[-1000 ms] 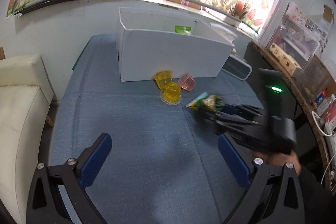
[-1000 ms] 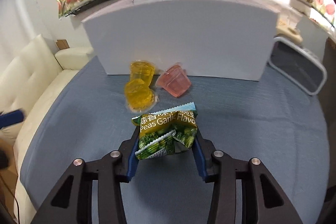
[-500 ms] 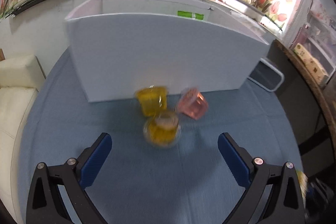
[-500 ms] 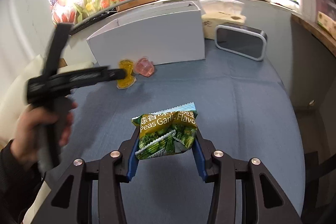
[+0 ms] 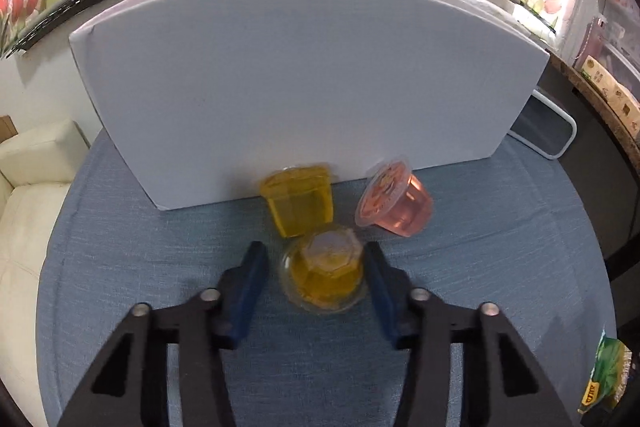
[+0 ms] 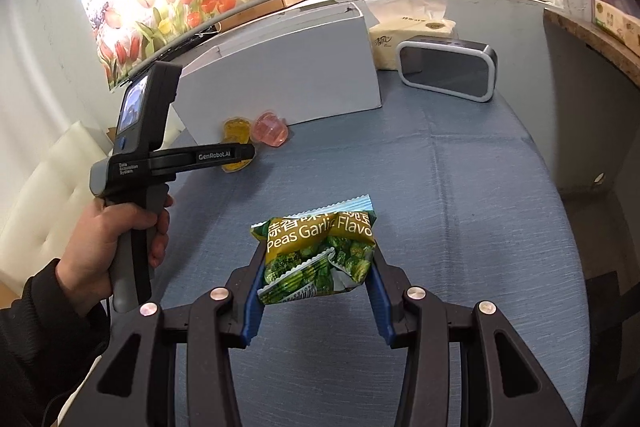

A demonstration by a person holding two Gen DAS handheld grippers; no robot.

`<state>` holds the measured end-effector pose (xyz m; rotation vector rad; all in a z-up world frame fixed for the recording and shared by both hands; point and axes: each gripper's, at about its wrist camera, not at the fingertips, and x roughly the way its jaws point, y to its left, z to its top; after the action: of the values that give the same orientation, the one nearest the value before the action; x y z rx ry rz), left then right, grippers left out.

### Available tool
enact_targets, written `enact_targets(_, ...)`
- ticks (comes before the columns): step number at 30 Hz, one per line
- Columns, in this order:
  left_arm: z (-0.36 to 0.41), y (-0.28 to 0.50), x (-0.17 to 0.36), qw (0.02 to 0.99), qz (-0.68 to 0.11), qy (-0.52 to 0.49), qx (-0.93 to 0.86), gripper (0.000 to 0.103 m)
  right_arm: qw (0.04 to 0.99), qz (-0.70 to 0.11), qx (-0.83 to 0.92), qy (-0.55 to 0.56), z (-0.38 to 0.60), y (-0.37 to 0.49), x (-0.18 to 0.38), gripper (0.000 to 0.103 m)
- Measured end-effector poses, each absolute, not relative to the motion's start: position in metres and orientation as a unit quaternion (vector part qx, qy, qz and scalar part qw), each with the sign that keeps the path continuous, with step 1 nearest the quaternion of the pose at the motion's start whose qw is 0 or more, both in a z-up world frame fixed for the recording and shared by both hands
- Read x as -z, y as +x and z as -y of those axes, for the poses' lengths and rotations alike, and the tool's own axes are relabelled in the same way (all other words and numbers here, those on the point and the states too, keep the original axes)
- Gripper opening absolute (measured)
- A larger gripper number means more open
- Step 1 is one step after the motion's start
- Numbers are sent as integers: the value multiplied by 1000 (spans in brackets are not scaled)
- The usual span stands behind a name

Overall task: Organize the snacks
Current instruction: 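Grasp the green pea snack bag with the right gripper while the left grasps a yellow jelly cup, then carry the pea bag and yellow jelly cup into the white box and release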

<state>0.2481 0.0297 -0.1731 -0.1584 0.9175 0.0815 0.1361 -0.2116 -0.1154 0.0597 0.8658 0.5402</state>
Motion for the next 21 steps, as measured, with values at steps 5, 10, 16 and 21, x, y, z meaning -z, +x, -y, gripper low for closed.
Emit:
enact_targets(5,-32,246,171,894,-440,-75,-21,42,870,-417,-261,30,210,134,117,48)
enact_targets(10,-34,231,164,898,-432,-82,-5,42,871,-414,-263,30,209,132,115,48)
enact_targets(16,-33,199,146,907,-413,-80,17,42,871,-409,-270,26,204,128,110,48)
enact_targets(21,-40,164,120,916,-390,-89,37,42,868,-405,-285,26,191,131,102,48)
